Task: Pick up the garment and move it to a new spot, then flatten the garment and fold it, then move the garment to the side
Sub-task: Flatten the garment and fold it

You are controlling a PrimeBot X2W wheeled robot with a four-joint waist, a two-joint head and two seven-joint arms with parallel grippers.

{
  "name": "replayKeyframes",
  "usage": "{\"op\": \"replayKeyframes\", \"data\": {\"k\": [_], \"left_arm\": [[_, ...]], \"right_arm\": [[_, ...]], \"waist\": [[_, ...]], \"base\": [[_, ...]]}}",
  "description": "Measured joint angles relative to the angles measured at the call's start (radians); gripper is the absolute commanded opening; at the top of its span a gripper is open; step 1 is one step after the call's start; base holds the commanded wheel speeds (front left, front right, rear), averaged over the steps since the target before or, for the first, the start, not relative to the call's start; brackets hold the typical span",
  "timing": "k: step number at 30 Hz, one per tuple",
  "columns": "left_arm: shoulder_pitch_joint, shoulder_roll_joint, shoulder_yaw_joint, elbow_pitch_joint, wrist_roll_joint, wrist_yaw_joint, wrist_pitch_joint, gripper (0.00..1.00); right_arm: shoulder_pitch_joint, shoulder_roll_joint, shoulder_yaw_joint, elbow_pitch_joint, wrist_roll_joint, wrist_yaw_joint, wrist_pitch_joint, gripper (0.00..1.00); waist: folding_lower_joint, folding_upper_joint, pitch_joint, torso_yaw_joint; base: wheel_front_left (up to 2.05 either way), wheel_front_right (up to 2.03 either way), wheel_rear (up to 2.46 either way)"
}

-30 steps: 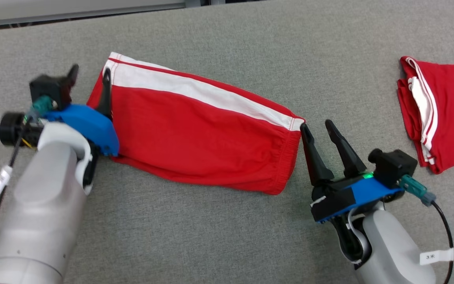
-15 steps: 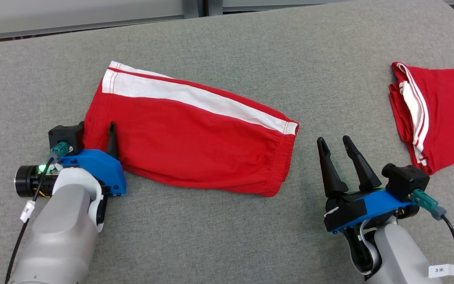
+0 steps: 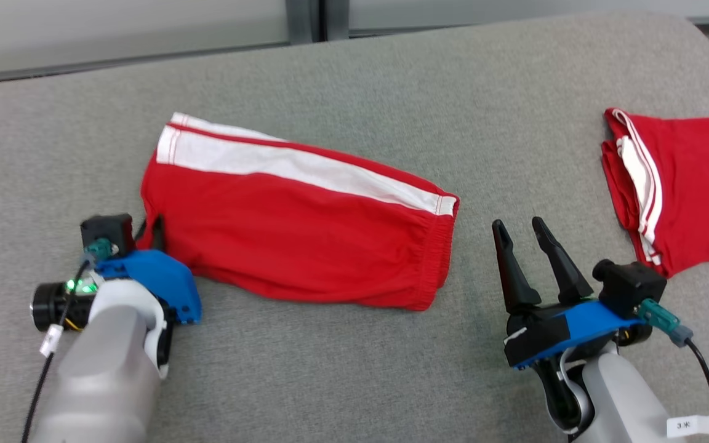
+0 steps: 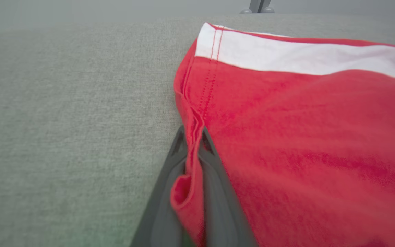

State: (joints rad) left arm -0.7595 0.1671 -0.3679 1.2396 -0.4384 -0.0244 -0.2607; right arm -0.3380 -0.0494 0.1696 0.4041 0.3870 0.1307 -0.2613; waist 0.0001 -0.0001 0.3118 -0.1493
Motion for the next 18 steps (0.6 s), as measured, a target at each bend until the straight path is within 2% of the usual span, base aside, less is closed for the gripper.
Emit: {"op": "replayKeyframes", "data": {"k": [6, 12, 18], "left_arm": [[0.098, -0.032, 0.034, -0.023, -0.037, -0.008, -0.005, 0.00], [0.261, -0.064, 0.064, -0.151, -0.035, 0.017, -0.003, 0.00], [0.374, -0.096, 0.073, -0.235, -0.024, 0.033, -0.005, 0.00]], "right_arm": [[0.045, -0.001, -0.017, 0.024, -0.026, 0.000, 0.000, 1.00], [0.095, -0.001, -0.024, 0.038, -0.033, 0.000, 0.000, 1.00], [0.102, 0.000, -0.010, 0.065, -0.033, 0.000, 0.000, 1.00]], "waist": [[-0.0001, 0.0000, -0.080, 0.039], [-0.0003, 0.0000, -0.150, 0.105], [-0.0003, 0.0000, -0.171, 0.177]], "base": [[0.00, 0.00, 0.00], [0.00, 0.00, 0.00], [0.00, 0.00, 0.00]]}}
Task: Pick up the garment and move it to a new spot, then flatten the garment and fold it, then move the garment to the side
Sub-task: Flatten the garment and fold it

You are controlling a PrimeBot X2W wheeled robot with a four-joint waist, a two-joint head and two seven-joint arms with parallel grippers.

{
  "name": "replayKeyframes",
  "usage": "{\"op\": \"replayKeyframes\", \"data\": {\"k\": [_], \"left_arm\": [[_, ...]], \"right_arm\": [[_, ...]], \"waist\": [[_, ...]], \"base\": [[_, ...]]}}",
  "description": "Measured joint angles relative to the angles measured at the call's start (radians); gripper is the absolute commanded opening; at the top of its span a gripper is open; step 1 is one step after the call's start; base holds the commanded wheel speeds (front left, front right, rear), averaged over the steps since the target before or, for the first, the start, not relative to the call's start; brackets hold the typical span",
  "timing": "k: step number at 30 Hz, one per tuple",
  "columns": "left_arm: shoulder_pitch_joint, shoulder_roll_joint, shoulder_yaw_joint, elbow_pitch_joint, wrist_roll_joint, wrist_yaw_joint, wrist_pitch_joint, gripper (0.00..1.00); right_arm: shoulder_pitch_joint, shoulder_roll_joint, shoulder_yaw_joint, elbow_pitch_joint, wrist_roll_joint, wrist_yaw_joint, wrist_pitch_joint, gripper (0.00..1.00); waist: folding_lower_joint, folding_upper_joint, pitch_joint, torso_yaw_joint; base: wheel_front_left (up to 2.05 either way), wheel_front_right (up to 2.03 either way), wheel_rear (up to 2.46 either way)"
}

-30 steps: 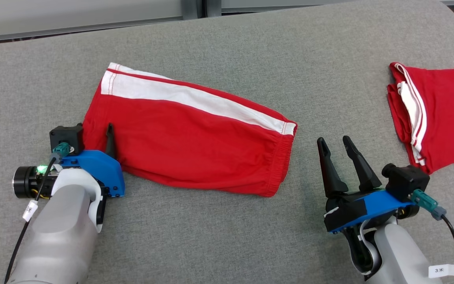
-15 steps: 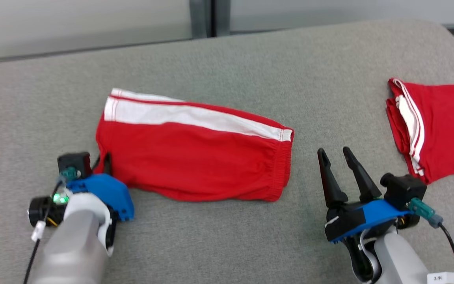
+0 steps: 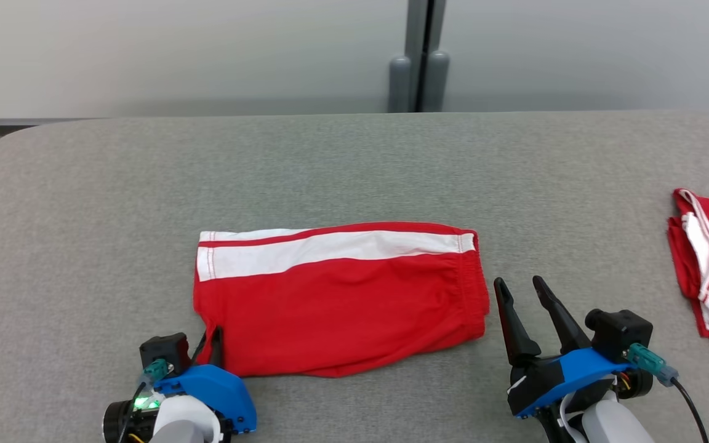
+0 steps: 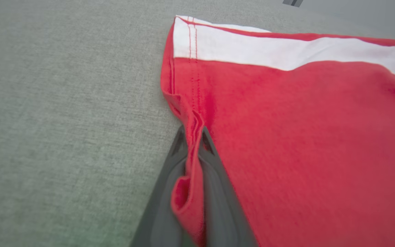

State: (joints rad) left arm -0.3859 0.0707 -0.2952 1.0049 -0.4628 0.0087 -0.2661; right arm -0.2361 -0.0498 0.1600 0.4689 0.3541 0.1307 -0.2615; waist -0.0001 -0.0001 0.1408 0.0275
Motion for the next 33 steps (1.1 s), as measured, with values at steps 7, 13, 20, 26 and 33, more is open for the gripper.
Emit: {"op": "replayKeyframes", "data": {"k": [7, 13, 20, 26, 33], "left_arm": [[0.046, -0.004, 0.022, -0.150, 0.071, 0.019, 0.002, 1.00], [0.082, -0.012, 0.048, -0.258, 0.118, 0.005, 0.002, 1.00], [0.098, -0.016, 0.063, -0.310, 0.163, -0.005, 0.002, 1.00], [0.110, -0.018, 0.089, -0.330, 0.180, -0.018, 0.002, 1.00], [0.125, -0.019, 0.092, -0.340, 0.182, -0.026, 0.002, 1.00]], "right_arm": [[-0.041, 0.001, 0.006, 0.097, -0.031, 0.000, 0.000, 1.00], [-0.102, 0.000, 0.013, 0.264, -0.040, 0.000, 0.000, 1.00], [-0.155, -0.007, 0.115, 0.380, 0.062, -0.001, -0.009, 0.46], [-0.160, -0.001, 0.211, 0.347, 0.198, -0.001, -0.007, 0.00], [-0.145, -0.008, 0.088, 0.320, 0.168, 0.000, -0.002, 0.00]], "waist": [[0.0001, 0.0001, 0.008, 0.063], [0.0002, 0.0001, 0.021, 0.094], [0.0001, 0.0000, 0.040, 0.109], [0.0002, 0.0001, 0.043, 0.094], [0.0002, 0.0002, 0.028, 0.048]], "base": [[0.00, 0.00, 0.00], [0.00, 0.00, 0.00], [0.00, 0.00, 0.00], [0.00, 0.00, 0.00], [0.00, 0.00, 0.00]]}}
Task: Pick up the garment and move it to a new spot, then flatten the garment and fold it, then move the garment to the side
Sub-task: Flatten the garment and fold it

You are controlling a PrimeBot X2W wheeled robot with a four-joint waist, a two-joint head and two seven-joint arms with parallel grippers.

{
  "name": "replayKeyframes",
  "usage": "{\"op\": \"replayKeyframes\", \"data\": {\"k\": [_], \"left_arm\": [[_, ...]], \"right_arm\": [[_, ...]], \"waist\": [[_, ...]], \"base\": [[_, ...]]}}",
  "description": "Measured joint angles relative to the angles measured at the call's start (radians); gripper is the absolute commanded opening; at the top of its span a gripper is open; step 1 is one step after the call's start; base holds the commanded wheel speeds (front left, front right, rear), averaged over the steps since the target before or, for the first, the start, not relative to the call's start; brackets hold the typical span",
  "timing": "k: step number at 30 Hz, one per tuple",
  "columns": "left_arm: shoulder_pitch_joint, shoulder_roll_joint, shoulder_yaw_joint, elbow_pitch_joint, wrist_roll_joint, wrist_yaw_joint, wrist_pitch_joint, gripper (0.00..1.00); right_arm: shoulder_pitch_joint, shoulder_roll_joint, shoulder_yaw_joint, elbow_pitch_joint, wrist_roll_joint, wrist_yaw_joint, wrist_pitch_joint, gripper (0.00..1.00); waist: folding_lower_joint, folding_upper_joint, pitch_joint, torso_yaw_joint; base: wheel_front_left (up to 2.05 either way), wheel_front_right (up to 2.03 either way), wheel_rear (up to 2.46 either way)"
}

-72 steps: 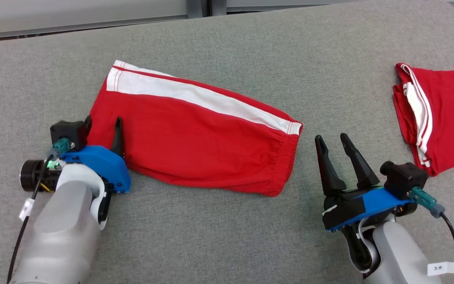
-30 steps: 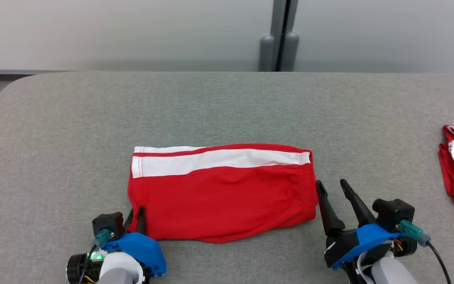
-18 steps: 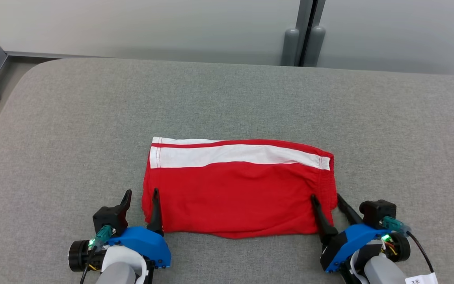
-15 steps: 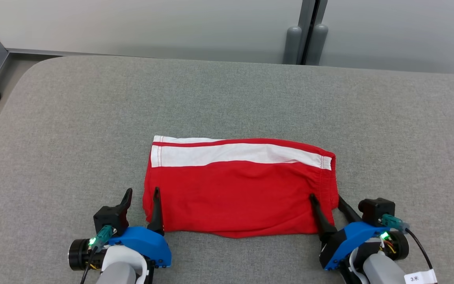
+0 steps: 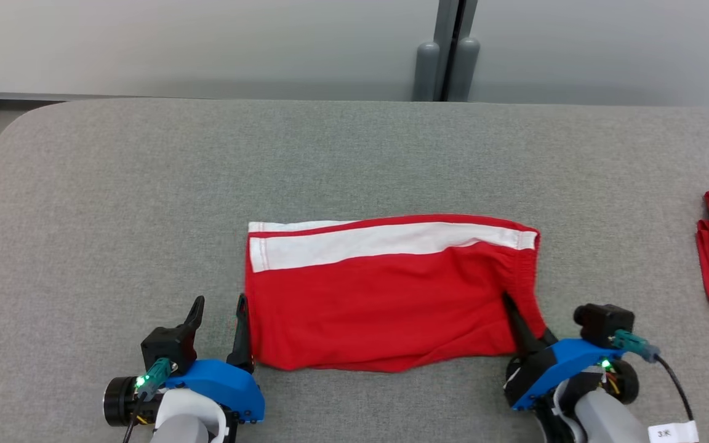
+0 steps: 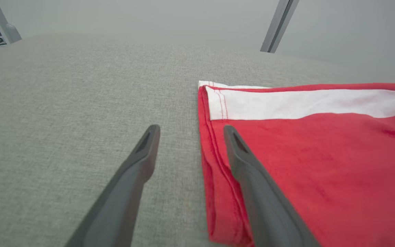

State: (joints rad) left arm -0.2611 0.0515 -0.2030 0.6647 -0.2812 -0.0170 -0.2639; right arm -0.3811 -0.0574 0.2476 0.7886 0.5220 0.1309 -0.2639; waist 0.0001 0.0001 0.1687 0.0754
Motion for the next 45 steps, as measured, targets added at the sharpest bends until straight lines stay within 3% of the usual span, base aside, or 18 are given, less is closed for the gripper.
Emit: {"op": "replayKeyframes", "data": {"k": [4, 10, 17, 23, 24, 25, 26, 33, 45], "left_arm": [[0.012, -0.001, -0.013, -0.001, -0.012, -0.001, 0.000, 1.00], [0.012, -0.002, -0.072, 0.000, -0.052, -0.001, 0.000, 1.00], [0.010, -0.001, -0.164, 0.001, -0.091, 0.008, 0.000, 1.00], [0.012, 0.000, -0.228, -0.014, -0.099, 0.012, 0.001, 1.00], [0.012, 0.000, -0.228, -0.014, -0.099, 0.012, 0.001, 1.00], [0.013, -0.001, -0.235, -0.012, -0.099, 0.017, 0.001, 1.00], [0.014, 0.000, -0.235, -0.012, -0.099, 0.018, 0.001, 1.00], [0.021, 0.000, -0.213, -0.022, -0.094, 0.042, 0.001, 1.00], [0.042, -0.002, -0.116, -0.116, 0.006, 0.098, 0.001, 1.00]], "right_arm": [[0.017, -0.033, -0.067, -0.044, -0.046, 0.000, 0.002, 0.00], [0.012, -0.034, -0.011, -0.128, -0.129, 0.000, 0.002, 0.00], [-0.029, -0.001, 0.121, -0.121, -0.133, 0.000, 0.002, 0.00], [-0.066, 0.006, 0.154, -0.047, -0.161, 0.000, 0.003, 0.00], [-0.066, 0.006, 0.154, -0.047, -0.161, 0.000, 0.003, 0.27], [-0.069, 0.006, 0.172, -0.043, -0.155, 0.000, 0.002, 0.37], [-0.070, 0.008, 0.177, -0.040, -0.141, 0.000, 0.003, 1.00], [-0.075, 0.010, 0.170, -0.112, -0.126, 0.000, 0.003, 1.00], [0.058, 0.007, -0.158, -0.247, -0.342, 0.000, 0.002, 1.00]], "waist": [[-0.0001, 0.0000, -0.012, -0.030], [0.0000, 0.0000, -0.023, -0.030], [0.0000, 0.0000, -0.054, 0.083], [-0.0002, -0.0001, -0.072, 0.225], [-0.0002, -0.0001, -0.072, 0.225], [-0.0001, 0.0000, -0.067, 0.263], [-0.0001, 0.0000, -0.063, 0.279], [0.0000, 0.0000, -0.038, 0.300], [-0.0001, 0.0000, -0.053, 0.114]], "base": [[0.00, 0.00, 0.00], [0.00, 0.00, 0.00], [0.00, 0.00, 0.00], [0.00, 0.00, 0.00], [0.00, 0.00, 0.00], [0.00, 0.00, 0.00], [0.00, 0.00, 0.00], [0.00, 0.00, 0.00], [0.00, 0.00, 0.00]]}}
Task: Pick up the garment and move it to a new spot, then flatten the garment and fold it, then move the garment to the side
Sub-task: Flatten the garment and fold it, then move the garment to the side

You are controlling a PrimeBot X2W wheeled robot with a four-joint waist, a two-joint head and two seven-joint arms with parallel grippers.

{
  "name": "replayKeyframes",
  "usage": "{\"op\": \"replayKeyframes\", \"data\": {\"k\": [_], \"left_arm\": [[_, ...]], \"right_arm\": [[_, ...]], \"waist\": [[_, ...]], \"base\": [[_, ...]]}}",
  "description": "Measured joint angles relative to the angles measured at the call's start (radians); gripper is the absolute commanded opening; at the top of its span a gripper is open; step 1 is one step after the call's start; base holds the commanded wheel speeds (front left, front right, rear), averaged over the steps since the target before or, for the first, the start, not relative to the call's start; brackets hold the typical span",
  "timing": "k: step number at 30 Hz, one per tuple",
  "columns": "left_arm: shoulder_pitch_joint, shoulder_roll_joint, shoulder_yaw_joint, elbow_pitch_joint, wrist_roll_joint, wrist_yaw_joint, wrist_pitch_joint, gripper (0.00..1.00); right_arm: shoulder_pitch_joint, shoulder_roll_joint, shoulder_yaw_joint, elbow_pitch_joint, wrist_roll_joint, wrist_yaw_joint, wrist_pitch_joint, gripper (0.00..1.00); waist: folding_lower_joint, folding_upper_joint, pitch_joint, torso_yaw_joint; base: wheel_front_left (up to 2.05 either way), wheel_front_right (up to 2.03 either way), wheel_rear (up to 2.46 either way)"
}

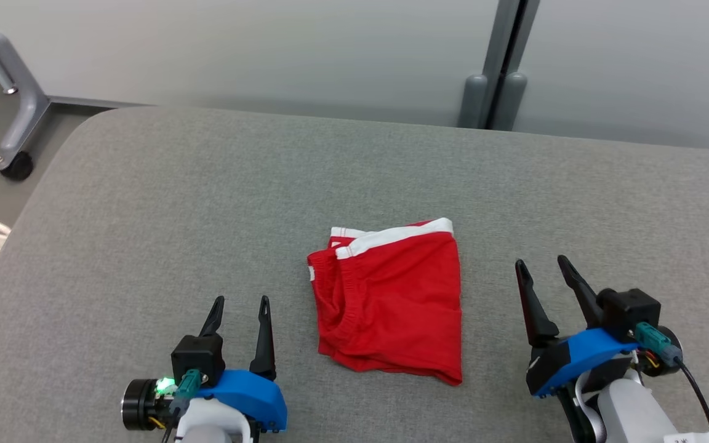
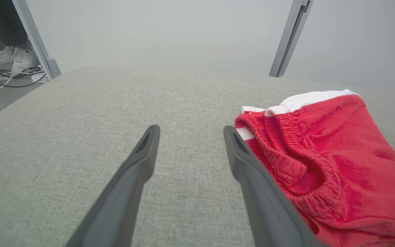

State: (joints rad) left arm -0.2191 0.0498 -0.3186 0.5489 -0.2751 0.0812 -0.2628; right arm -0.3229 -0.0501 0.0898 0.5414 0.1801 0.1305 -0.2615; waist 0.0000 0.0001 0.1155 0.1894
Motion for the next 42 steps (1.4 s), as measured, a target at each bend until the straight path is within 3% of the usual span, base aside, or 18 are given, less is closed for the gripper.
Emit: {"op": "replayKeyframes", "data": {"k": [8, 21, 31, 42], "left_arm": [[0.073, 0.001, 0.057, -0.006, 0.069, 0.017, 0.000, 1.00], [0.197, 0.001, 0.135, -0.004, 0.108, -0.008, 0.000, 1.00], [0.175, 0.001, 0.094, -0.013, 0.098, -0.027, 0.000, 1.00], [0.135, 0.002, 0.043, -0.019, 0.080, -0.020, 0.000, 1.00]], "right_arm": [[0.107, -0.001, -0.092, -0.001, -0.065, 0.000, 0.000, 1.00], [0.202, 0.000, -0.055, 0.023, -0.036, 0.000, 0.000, 1.00], [0.165, 0.001, -0.011, 0.069, -0.002, 0.000, 0.000, 1.00], [-0.060, 0.002, -0.033, 0.306, -0.003, 0.000, 0.000, 1.00]], "waist": [[-0.0001, -0.0001, -0.064, -0.073], [-0.0002, -0.0001, -0.139, -0.122], [-0.0001, -0.0002, -0.111, -0.055], [0.0001, -0.0001, -0.021, 0.150]], "base": [[0.00, 0.00, 0.00], [0.00, 0.00, 0.00], [0.00, 0.00, 0.00], [0.00, 0.00, 0.00]]}}
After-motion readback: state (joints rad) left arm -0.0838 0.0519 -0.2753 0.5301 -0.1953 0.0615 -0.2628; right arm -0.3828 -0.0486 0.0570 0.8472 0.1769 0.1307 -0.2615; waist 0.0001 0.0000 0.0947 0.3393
